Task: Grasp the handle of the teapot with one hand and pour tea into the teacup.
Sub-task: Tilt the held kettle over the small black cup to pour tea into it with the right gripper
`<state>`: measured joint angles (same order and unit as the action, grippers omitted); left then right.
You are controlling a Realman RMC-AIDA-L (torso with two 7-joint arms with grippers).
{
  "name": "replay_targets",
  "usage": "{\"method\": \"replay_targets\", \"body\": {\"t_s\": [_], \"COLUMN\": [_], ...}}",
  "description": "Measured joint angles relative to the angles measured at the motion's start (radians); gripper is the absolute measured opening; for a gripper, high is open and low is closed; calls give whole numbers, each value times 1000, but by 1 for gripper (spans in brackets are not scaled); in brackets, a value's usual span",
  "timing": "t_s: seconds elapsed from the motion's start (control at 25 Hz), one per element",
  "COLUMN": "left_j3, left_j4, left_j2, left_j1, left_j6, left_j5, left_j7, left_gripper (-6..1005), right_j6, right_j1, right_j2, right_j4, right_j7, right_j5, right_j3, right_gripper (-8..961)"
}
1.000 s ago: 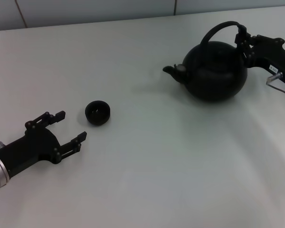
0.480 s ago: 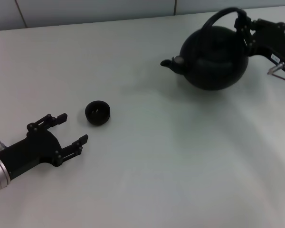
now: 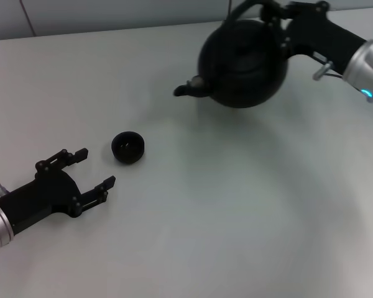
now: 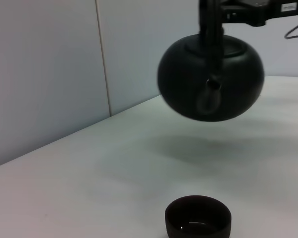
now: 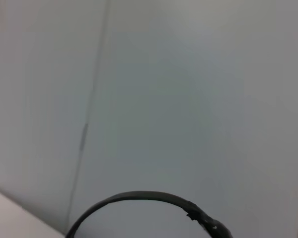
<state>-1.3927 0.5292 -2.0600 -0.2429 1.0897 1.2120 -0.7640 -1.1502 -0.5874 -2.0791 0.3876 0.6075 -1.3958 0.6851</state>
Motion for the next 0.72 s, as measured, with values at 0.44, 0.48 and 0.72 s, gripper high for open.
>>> {"method": "replay_targets", "body": {"t_s": [0.44, 0.48, 0.72], "left_j3": [0, 0, 0], "left_j4": [1, 2, 2], "left_j2": [0, 0, 0], "left_j1": [-1, -1, -1], "left_j6": [-1, -1, -1], "left_j5": [0, 0, 0], "left_j7": [-1, -1, -2], "left_gripper": [773, 773, 773], "right_j6": [102, 108, 157], "right_j1": [-77, -81, -95], "right_j2": [-4, -4, -8], "right_j4": [53, 57, 90], "right_j7": [-4, -3, 6], "right_j5": [0, -1, 8], "right_j3": [181, 192, 280], "right_gripper": [87, 87, 87]}}
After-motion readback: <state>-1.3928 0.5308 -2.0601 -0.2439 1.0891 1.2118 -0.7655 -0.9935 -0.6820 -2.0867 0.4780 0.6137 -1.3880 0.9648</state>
